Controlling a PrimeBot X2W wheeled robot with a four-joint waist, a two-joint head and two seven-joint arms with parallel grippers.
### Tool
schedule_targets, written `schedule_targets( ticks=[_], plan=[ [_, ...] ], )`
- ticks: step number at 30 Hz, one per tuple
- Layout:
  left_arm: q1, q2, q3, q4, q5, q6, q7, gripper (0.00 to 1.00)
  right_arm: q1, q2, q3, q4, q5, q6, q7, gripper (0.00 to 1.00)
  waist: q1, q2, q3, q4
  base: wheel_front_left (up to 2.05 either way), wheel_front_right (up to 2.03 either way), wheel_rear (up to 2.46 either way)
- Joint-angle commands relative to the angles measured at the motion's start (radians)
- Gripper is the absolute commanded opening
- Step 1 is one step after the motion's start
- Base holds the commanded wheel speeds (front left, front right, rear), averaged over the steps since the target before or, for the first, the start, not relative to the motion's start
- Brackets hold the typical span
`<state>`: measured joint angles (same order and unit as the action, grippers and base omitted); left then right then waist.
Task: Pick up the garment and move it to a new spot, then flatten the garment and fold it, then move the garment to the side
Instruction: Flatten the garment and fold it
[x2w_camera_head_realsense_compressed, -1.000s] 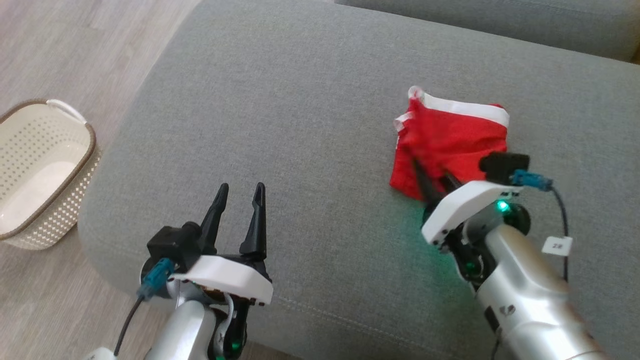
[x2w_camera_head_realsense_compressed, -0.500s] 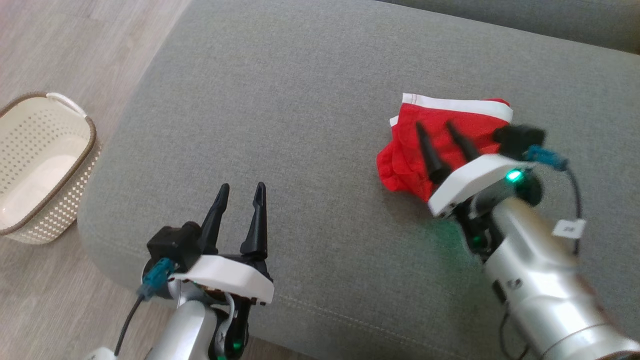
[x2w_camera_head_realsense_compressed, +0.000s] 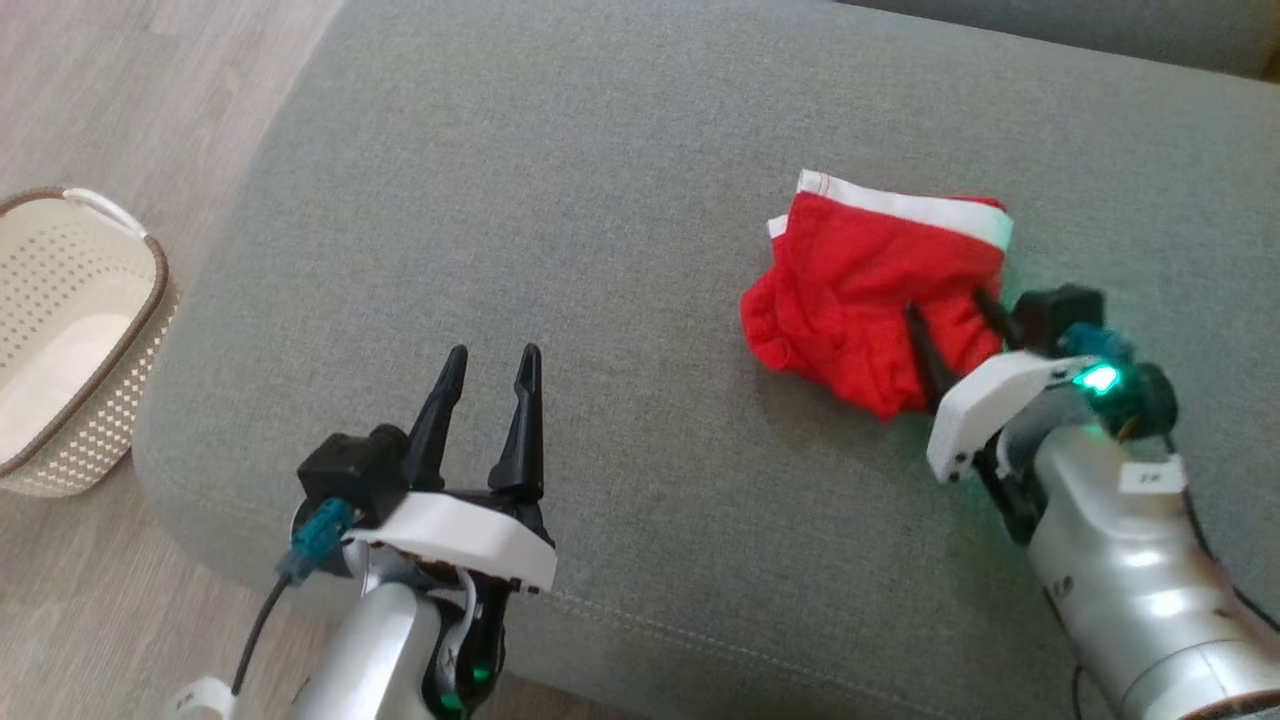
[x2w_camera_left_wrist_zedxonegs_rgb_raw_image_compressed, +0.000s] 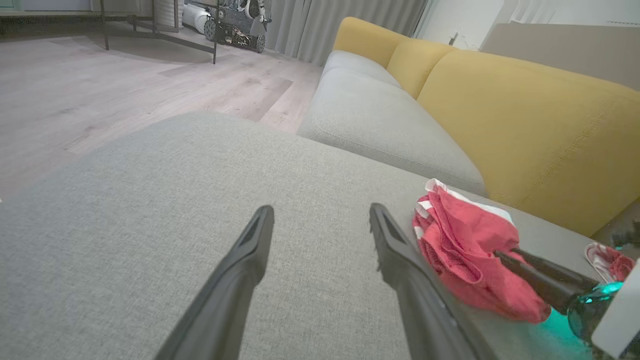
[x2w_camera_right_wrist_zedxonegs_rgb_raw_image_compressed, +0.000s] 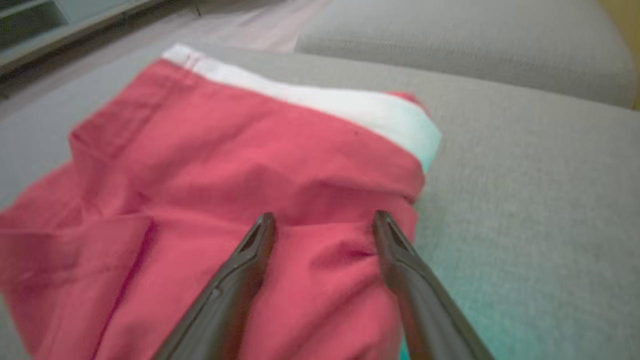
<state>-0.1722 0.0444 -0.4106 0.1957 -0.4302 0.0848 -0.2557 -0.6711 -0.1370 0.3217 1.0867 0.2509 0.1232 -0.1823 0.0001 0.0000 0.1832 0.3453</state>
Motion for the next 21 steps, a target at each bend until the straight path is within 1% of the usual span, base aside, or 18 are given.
schedule_targets(
  ticks=[1, 3, 6, 11, 13, 16, 19, 21],
  plan=[
    [-0.039, 0.006, 0.026, -0.033, -0.007, -0.001, -0.006, 1.00, -0.027, 0.023, 0.023, -0.017, -0.009, 0.008, 0.000, 1.00, -0.0001, 0.0000, -0.001, -0.001, 0.00, 0.00, 0.00],
    [-0.040, 0.006, 0.025, -0.028, -0.005, -0.001, -0.006, 1.00, -0.038, 0.027, 0.032, 0.007, -0.032, 0.008, -0.013, 1.00, -0.0001, 0.0000, -0.005, -0.007, 0.00, 0.00, 0.00],
    [-0.035, 0.006, 0.039, -0.022, 0.004, -0.001, -0.006, 1.00, -0.053, 0.041, 0.004, 0.012, -0.023, 0.008, -0.047, 1.00, -0.0001, 0.0000, -0.020, -0.027, 0.00, 0.00, 0.00],
    [-0.023, 0.006, 0.060, -0.022, 0.020, -0.008, -0.006, 1.00, -0.039, 0.052, -0.040, -0.039, -0.001, 0.008, -0.075, 1.00, -0.0001, 0.0000, -0.061, -0.073, 0.00, 0.00, 0.00],
    [-0.014, 0.006, 0.071, -0.024, 0.024, -0.007, -0.006, 1.00, -0.019, 0.052, -0.060, -0.085, 0.008, 0.008, -0.078, 1.00, -0.0001, 0.0000, -0.081, -0.099, 0.00, 0.00, 0.00],
    [0.000, 0.006, 0.086, -0.028, 0.035, -0.010, -0.006, 1.00, 0.027, 0.047, -0.101, -0.211, 0.011, 0.008, -0.079, 1.00, -0.0001, 0.0000, -0.101, -0.141, 0.00, 0.00, 0.00],
    [0.009, 0.006, 0.097, -0.030, 0.063, -0.016, -0.006, 1.00, 0.101, 0.039, -0.121, -0.337, -0.015, 0.008, -0.079, 1.00, -0.0001, 0.0000, -0.113, -0.180, 0.00, 0.00, 0.00],
    [0.016, 0.006, 0.109, -0.035, 0.063, -0.016, -0.006, 1.00, 0.153, 0.028, -0.129, -0.416, -0.037, 0.008, -0.079, 1.00, -0.0001, 0.0000, -0.117, -0.202, 0.00, 0.00, 0.00]
  ],
)
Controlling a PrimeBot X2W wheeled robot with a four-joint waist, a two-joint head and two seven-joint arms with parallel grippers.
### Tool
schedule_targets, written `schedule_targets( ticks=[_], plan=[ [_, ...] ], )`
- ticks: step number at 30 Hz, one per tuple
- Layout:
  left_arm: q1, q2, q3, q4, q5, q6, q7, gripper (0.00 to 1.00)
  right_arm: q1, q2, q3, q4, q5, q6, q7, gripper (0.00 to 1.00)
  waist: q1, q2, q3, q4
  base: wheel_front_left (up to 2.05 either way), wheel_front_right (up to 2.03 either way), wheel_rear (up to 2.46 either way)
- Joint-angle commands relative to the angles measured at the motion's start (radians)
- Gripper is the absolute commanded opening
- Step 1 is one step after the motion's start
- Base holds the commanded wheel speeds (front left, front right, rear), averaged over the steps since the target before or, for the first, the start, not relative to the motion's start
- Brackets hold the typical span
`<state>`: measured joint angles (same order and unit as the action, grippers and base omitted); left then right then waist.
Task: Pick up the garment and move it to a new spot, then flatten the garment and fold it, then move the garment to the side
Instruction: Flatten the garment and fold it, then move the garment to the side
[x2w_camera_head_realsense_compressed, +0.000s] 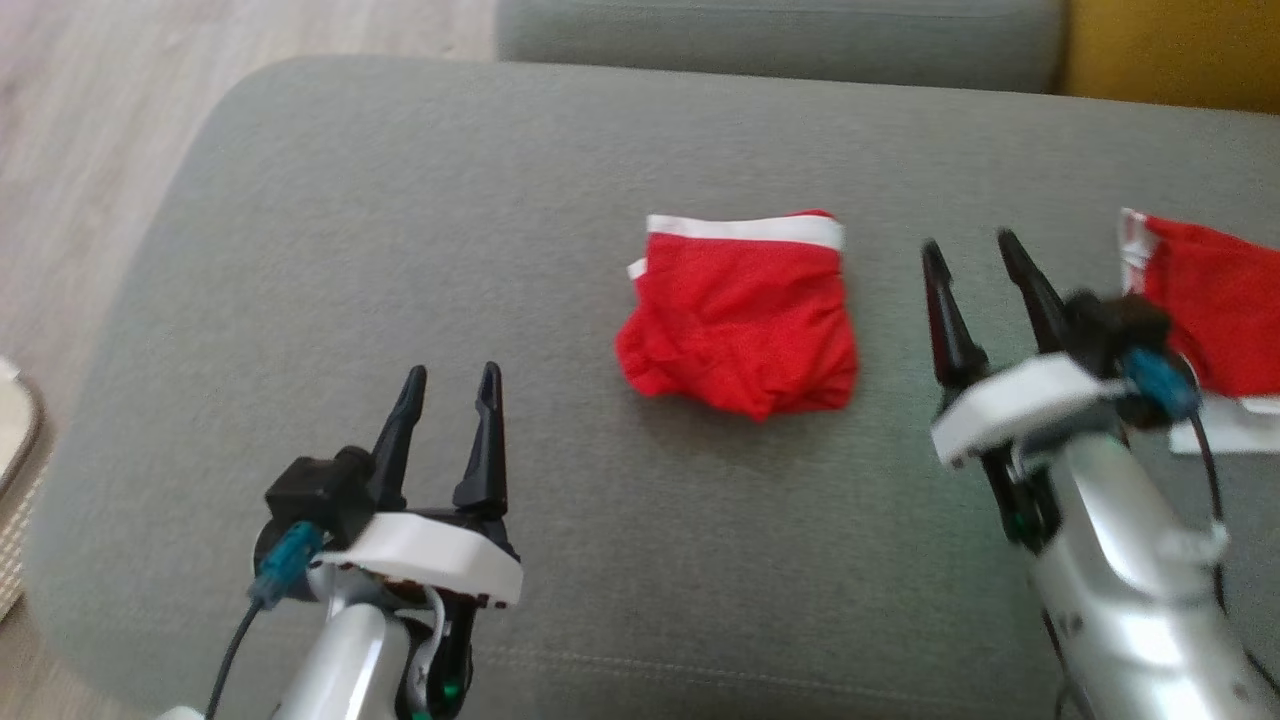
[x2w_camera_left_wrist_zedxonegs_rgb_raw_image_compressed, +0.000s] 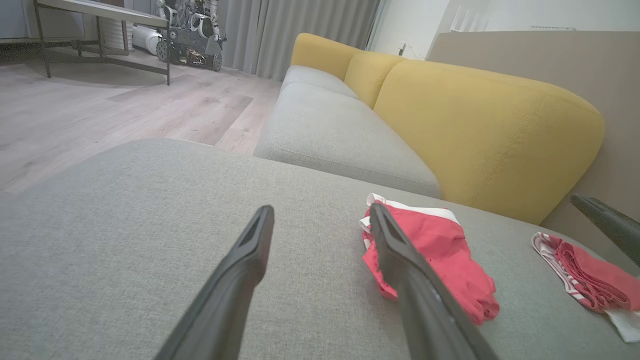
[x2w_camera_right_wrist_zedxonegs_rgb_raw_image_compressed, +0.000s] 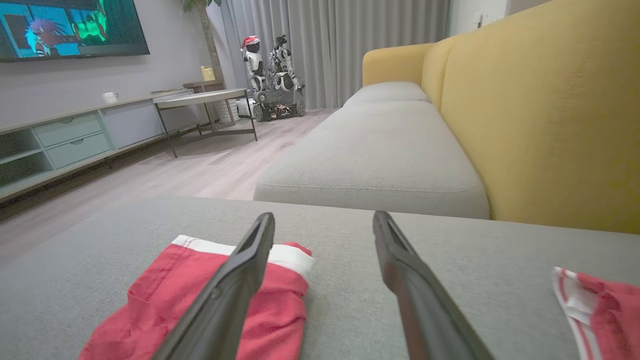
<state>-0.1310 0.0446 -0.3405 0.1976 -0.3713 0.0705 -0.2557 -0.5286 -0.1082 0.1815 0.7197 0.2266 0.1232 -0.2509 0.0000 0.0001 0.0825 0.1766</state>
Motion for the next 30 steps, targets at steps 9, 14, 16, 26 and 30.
schedule_targets(
  ticks=[9, 14, 16, 26, 30],
  plan=[
    [0.005, 0.006, 0.078, -0.066, 0.007, -0.013, -0.006, 1.00, 0.245, -0.005, -0.120, -0.356, -0.078, 0.008, -0.011, 1.00, 0.0000, -0.0001, -0.021, -0.105, 0.00, 0.00, 0.00],
    [0.021, 0.006, 0.084, -0.078, 0.009, -0.022, -0.006, 1.00, 0.347, 0.018, -0.157, -0.462, -0.100, 0.008, -0.011, 1.00, 0.0000, -0.0001, -0.019, -0.127, 0.00, 0.00, 0.00],
    [0.026, 0.006, 0.090, -0.089, 0.010, -0.024, -0.006, 1.00, 0.376, 0.024, -0.166, -0.494, -0.103, 0.008, -0.011, 1.00, 0.0000, -0.0001, -0.013, -0.137, 0.00, 0.00, 0.00],
    [0.039, 0.006, 0.094, -0.104, 0.018, -0.028, -0.006, 1.00, 0.402, 0.030, -0.168, -0.530, -0.122, 0.008, -0.003, 1.00, 0.0000, -0.0001, -0.008, -0.137, 0.00, 0.00, 0.00],
    [0.041, 0.006, 0.094, -0.104, 0.021, -0.032, -0.006, 1.00, 0.406, 0.032, -0.164, -0.530, -0.127, 0.008, 0.001, 1.00, 0.0000, -0.0001, -0.011, -0.130, 0.00, 0.00, 0.00]
  ],
)
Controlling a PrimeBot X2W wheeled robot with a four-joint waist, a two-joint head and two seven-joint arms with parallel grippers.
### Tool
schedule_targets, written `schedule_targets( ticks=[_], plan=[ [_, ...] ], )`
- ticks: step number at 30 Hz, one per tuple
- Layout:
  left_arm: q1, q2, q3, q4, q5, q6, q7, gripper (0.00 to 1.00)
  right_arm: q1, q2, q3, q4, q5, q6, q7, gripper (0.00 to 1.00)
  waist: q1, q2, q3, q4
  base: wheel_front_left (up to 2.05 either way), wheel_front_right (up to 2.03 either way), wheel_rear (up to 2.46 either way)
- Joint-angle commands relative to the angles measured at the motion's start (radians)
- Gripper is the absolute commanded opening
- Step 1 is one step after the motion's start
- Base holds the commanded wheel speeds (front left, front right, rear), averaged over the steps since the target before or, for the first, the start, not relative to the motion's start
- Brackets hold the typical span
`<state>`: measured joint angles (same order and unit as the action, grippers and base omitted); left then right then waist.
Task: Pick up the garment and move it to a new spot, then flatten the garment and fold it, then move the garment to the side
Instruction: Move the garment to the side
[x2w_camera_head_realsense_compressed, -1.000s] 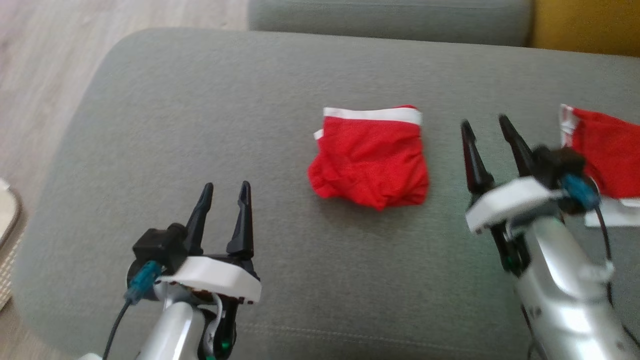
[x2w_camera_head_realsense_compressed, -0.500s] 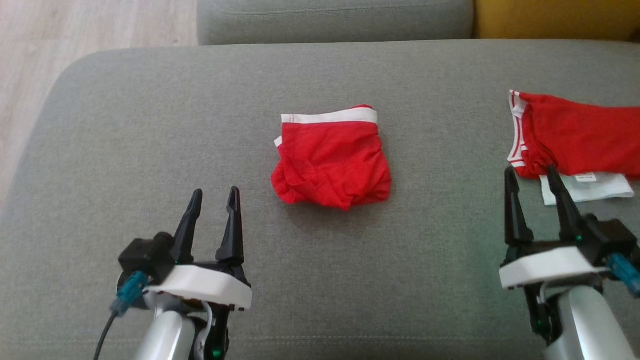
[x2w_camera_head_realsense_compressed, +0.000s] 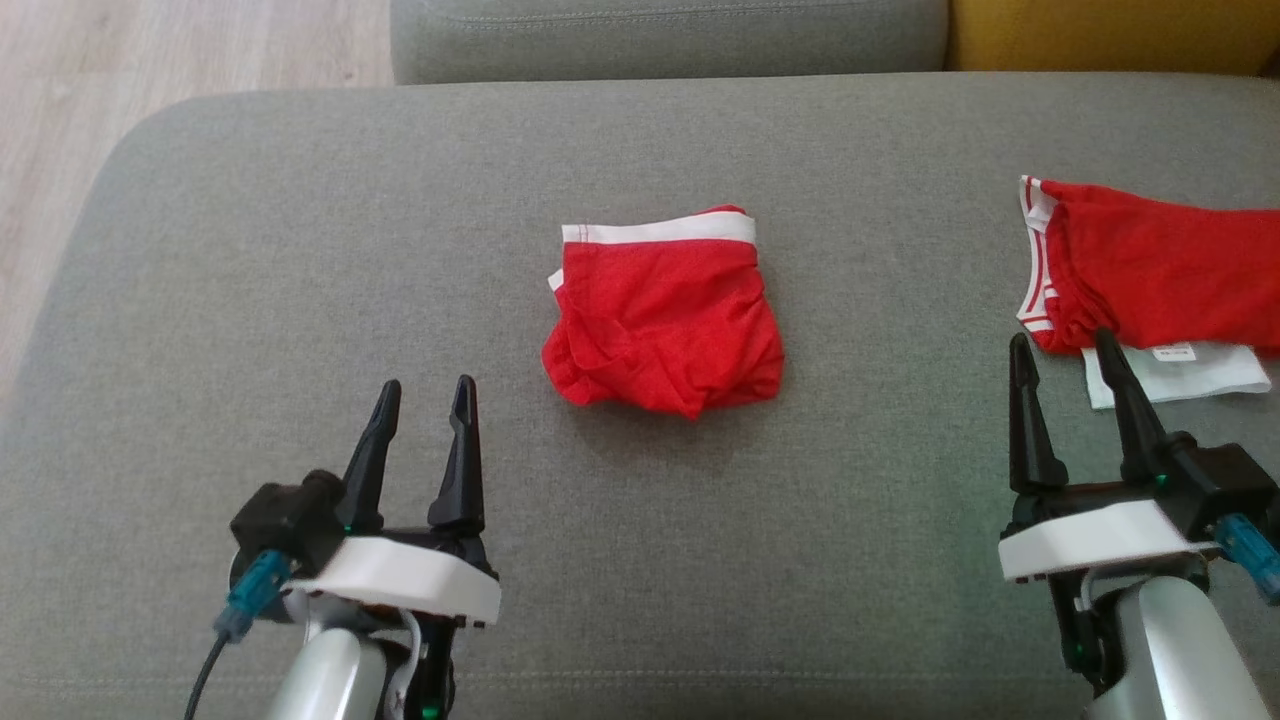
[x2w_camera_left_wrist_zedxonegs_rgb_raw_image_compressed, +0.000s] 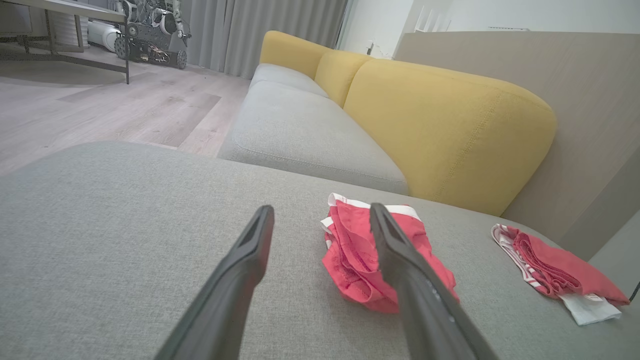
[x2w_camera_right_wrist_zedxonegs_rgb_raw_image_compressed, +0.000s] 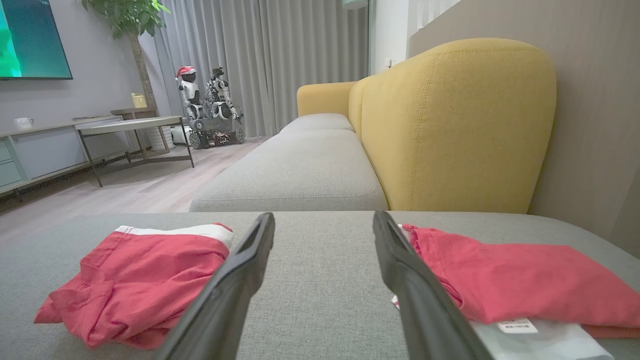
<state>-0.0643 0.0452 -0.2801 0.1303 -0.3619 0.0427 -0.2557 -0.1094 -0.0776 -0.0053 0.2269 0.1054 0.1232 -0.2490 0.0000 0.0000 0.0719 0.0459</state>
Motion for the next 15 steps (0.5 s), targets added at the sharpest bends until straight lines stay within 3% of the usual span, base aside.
schedule_targets(
  ticks=[1, 15],
  plan=[
    [-0.026, 0.005, 0.034, -0.036, 0.012, -0.005, -0.006, 1.00, -0.012, 0.001, 0.024, -0.037, -0.006, 0.008, 0.000, 1.00, 0.0000, 0.0000, -0.002, 0.002, 0.00, 0.00, 0.00],
    [-0.019, 0.005, 0.020, -0.042, 0.021, -0.003, -0.006, 1.00, -0.010, -0.007, 0.048, -0.031, 0.005, 0.008, 0.023, 1.00, 0.0000, 0.0000, 0.005, 0.023, 0.00, 0.00, 0.00]
  ],
)
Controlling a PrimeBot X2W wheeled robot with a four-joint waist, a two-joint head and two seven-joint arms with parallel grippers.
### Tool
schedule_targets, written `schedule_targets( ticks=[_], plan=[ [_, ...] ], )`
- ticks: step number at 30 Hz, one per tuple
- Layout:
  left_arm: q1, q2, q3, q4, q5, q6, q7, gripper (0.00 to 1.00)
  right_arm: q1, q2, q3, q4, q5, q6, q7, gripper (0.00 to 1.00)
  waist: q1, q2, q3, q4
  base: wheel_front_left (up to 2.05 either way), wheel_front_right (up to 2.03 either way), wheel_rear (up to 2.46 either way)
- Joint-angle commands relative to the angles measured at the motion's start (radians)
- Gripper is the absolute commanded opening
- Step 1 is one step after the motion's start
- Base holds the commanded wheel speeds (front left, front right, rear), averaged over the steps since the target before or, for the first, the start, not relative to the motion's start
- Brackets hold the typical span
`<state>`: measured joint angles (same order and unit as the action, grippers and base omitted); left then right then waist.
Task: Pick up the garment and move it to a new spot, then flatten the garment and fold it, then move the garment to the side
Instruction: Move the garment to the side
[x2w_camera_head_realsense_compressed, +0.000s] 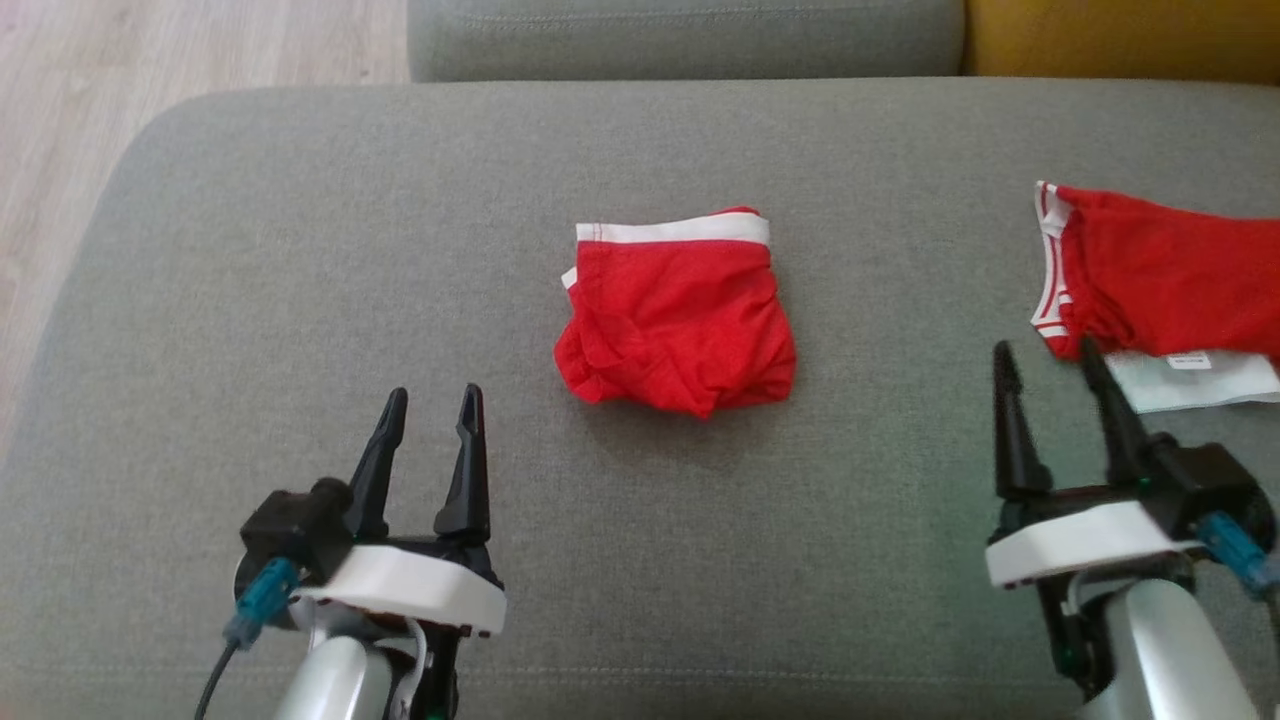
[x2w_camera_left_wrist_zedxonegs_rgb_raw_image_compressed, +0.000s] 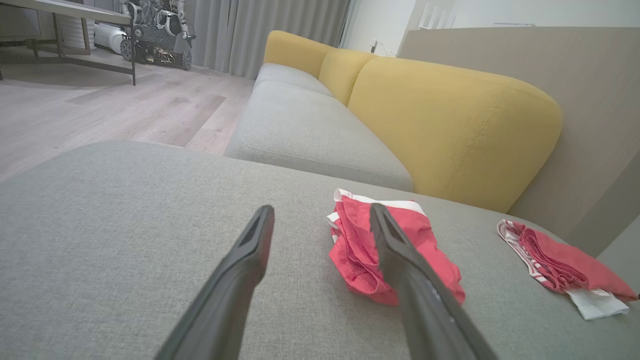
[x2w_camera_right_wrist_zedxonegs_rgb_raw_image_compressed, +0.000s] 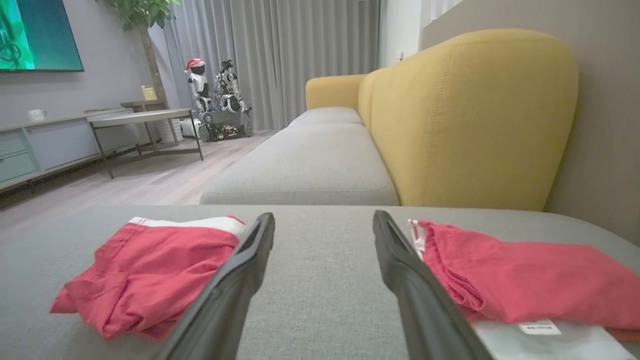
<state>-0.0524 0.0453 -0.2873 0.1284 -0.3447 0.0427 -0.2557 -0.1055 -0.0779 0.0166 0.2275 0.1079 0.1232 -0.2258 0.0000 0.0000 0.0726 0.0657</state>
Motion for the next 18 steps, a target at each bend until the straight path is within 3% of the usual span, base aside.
schedule_targets(
  ticks=[1, 9, 18],
  plan=[
    [-0.034, 0.005, 0.024, -0.040, 0.004, -0.003, -0.006, 1.00, -0.022, -0.006, 0.037, -0.031, 0.012, 0.008, 0.008, 1.00, 0.0000, 0.0000, 0.010, 0.006, 0.00, 0.00, 0.00],
    [-0.086, 0.005, 0.000, -0.043, 0.002, -0.010, -0.006, 1.00, -0.168, -0.016, 0.121, 0.006, 0.132, 0.008, 0.167, 1.00, 0.0000, 0.0000, 0.109, 0.049, 0.00, 0.00, 0.00],
    [-0.141, 0.005, -0.028, -0.042, -0.022, -0.008, -0.006, 1.00, -0.342, -0.019, 0.143, 0.156, 0.253, 0.008, 0.352, 1.00, 0.0000, 0.0000, 0.184, 0.128, 0.00, 0.00, 0.00]
  ],
)
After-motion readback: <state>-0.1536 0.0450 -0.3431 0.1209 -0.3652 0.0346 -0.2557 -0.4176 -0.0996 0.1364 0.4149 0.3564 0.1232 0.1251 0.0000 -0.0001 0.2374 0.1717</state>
